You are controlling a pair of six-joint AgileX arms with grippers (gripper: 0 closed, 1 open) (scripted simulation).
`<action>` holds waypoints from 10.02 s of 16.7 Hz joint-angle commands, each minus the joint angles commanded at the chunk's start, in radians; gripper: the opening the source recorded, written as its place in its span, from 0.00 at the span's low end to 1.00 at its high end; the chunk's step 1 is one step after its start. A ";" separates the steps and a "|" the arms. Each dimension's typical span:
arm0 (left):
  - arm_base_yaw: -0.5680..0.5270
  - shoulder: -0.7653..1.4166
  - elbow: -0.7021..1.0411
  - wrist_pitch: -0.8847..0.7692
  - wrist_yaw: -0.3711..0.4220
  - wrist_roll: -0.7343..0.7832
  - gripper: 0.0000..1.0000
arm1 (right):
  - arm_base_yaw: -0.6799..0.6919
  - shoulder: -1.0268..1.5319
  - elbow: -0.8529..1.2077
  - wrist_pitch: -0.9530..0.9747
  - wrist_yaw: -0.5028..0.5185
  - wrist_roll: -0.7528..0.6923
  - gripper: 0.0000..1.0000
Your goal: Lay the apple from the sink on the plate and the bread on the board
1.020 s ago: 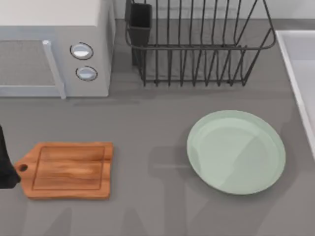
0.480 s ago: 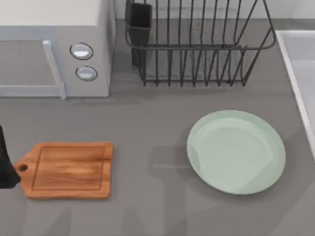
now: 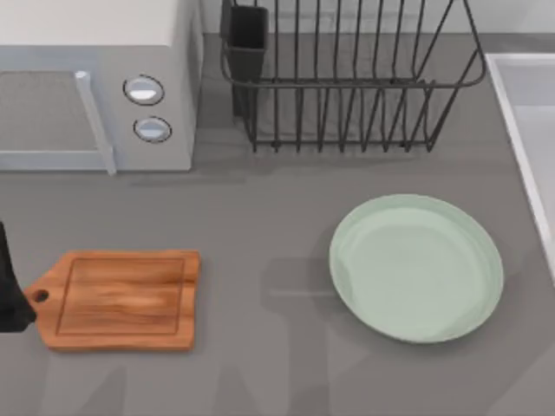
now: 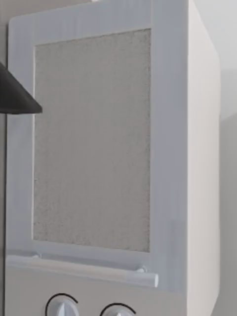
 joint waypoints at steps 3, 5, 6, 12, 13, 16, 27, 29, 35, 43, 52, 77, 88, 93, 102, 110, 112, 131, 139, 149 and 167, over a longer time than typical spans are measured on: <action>0.000 0.000 0.000 0.000 0.000 0.000 1.00 | 0.000 0.000 0.000 0.000 0.000 0.000 0.85; 0.000 0.000 0.000 0.000 0.000 0.000 1.00 | 0.000 0.000 0.000 0.000 0.000 0.000 0.70; 0.000 0.000 0.000 0.000 0.000 0.000 1.00 | 0.000 0.000 0.000 0.000 0.000 0.000 0.62; 0.000 0.000 0.000 0.000 0.000 0.000 1.00 | 0.000 0.000 0.000 0.000 0.000 0.000 0.17; 0.000 0.000 0.000 0.000 0.000 0.000 1.00 | 0.000 0.000 0.000 0.000 0.000 0.000 0.10; 0.000 0.000 0.000 0.000 0.000 0.000 1.00 | 0.000 0.000 0.000 0.000 0.000 0.000 0.00; 0.000 0.000 0.000 0.000 0.000 0.000 1.00 | 0.001 -0.121 0.053 -0.117 -0.019 0.009 0.00; 0.000 0.000 0.000 0.000 0.000 0.000 1.00 | 0.000 -0.173 0.084 -0.214 -0.020 0.008 0.00; 0.000 0.000 0.000 0.000 0.000 0.000 1.00 | 0.001 -0.279 0.143 -0.371 -0.021 0.007 0.00; 0.000 0.000 0.000 0.000 0.000 0.000 1.00 | 0.078 -0.318 0.189 -0.402 -0.017 0.084 0.00; 0.000 0.000 0.000 0.000 0.000 0.000 1.00 | 0.499 -0.366 0.314 -0.600 -0.006 0.501 0.00; 0.000 0.000 0.000 0.000 0.000 0.000 1.00 | 0.852 -0.373 0.395 -0.768 -0.003 0.847 0.75; 0.000 0.000 0.000 0.000 0.000 0.000 1.00 | 0.852 -0.373 0.395 -0.768 -0.003 0.847 1.00; 0.000 0.000 0.000 0.000 0.000 0.000 1.00 | 0.833 -0.433 0.349 -0.723 -0.003 0.829 1.00; 0.000 0.000 0.000 0.000 0.000 0.000 1.00 | 0.664 -1.159 -0.262 -0.279 -0.004 0.654 1.00; 0.000 0.000 0.000 0.000 0.000 0.000 1.00 | 0.461 -2.042 -0.987 0.253 -0.004 0.444 1.00; 0.000 0.000 0.000 0.000 0.000 0.000 1.00 | 0.420 -2.182 -1.122 0.361 -0.004 0.401 1.00; 0.066 0.379 0.289 -0.242 0.000 0.046 1.00 | 0.363 -2.347 -1.284 0.508 -0.005 0.342 1.00; 0.180 1.158 0.778 -0.677 0.000 0.125 1.00 | 0.363 -2.347 -1.284 0.508 -0.005 0.342 1.00; 0.276 1.735 1.193 -1.015 0.000 0.187 1.00 | 0.363 -2.347 -1.284 0.508 -0.005 0.342 1.00; 0.282 1.870 1.049 -0.750 0.000 0.192 1.00 | 0.363 -2.347 -1.284 0.508 -0.005 0.342 1.00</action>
